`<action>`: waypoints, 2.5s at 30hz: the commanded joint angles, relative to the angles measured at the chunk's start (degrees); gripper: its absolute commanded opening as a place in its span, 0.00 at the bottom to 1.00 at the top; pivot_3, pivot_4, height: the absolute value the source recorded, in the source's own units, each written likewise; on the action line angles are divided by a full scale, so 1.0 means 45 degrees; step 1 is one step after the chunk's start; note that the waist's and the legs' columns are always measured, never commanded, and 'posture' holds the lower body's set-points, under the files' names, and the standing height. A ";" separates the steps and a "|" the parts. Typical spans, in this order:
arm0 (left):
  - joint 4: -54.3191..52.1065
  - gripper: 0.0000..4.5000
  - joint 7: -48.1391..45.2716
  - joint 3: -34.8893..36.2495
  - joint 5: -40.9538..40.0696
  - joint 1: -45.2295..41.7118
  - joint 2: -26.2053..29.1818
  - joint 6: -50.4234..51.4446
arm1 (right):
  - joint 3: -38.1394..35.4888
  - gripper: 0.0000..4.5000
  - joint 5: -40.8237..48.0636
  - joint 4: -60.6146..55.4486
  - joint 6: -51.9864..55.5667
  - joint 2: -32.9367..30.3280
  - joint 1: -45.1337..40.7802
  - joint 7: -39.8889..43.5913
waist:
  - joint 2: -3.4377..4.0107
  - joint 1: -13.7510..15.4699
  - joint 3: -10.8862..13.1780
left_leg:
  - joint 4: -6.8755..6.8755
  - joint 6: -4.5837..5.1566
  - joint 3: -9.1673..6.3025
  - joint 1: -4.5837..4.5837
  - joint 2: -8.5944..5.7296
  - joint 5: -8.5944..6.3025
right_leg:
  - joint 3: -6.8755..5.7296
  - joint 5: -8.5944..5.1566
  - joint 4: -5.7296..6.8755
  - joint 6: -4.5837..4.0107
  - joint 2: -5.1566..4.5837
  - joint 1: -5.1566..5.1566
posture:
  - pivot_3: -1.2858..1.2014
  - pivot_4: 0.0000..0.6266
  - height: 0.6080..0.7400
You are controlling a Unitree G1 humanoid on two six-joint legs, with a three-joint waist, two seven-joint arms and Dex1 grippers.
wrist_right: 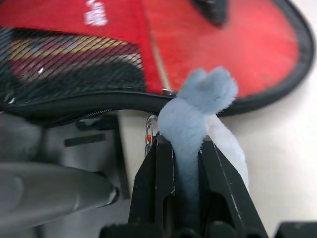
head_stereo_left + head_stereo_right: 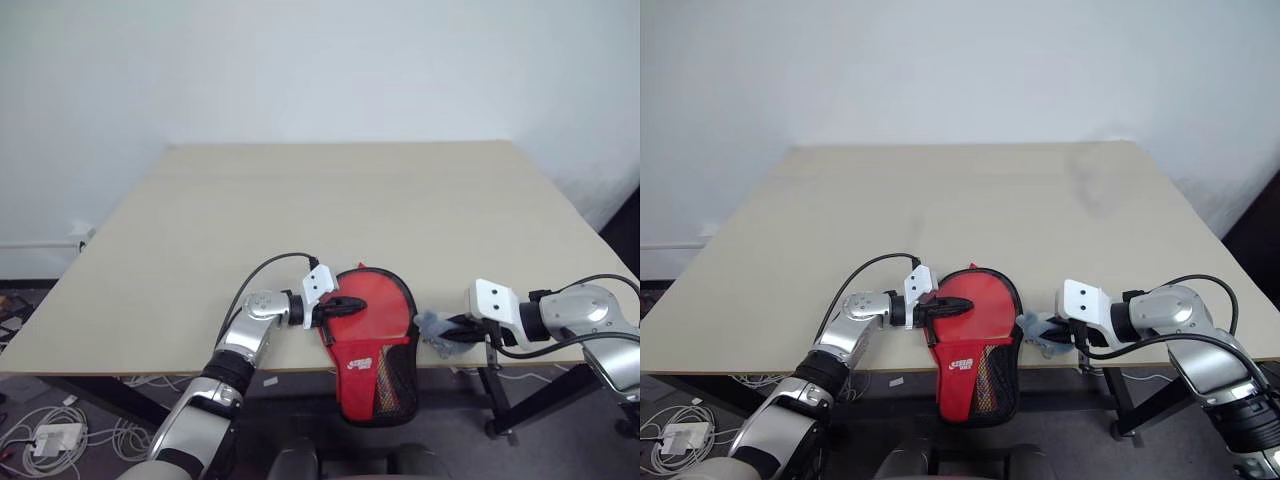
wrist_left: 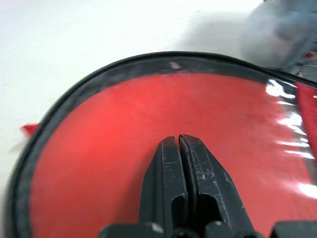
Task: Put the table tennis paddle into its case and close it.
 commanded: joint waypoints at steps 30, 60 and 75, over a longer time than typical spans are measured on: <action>0.1269 0.00 -0.0242 -0.0313 0.0839 0.0063 0.0134 0.0255 | 0.0328 0.01 -0.0140 -0.1282 -0.0420 -0.0448 0.1364 -0.0067 | -0.0094 0.0137 0.0022 | -0.0008 0.0002 0.0025 0.0030 0.0002 -0.0009 | 0.0017 -0.0002 -0.0020 -0.0001 -0.0003 0.0017 | 0.52 0.00 0.57; 0.1532 0.00 -0.0212 -0.0357 0.0962 -0.0082 -0.0055 0.0182 | -0.0744 0.79 0.0501 0.4422 0.0844 0.0784 -0.3149 -0.0712 | -0.0088 0.0129 -0.0003 | -0.0020 0.0006 0.0035 0.0039 0.0005 -0.0006 | 0.0024 0.0001 -0.0020 -0.0002 -0.0002 0.0013 | 0.52 0.00 0.57; 0.1376 0.00 -0.0150 -0.0368 0.0993 0.0143 -0.0021 0.0188 | -0.0562 0.79 0.1232 0.2193 0.1658 0.0438 -0.1627 0.0336 | -0.0093 0.0126 -0.0001 | -0.0019 0.0005 0.0040 0.0040 0.0005 -0.0008 | 0.0031 0.0000 -0.0020 -0.0001 -0.0002 0.0013 | 0.52 0.00 0.57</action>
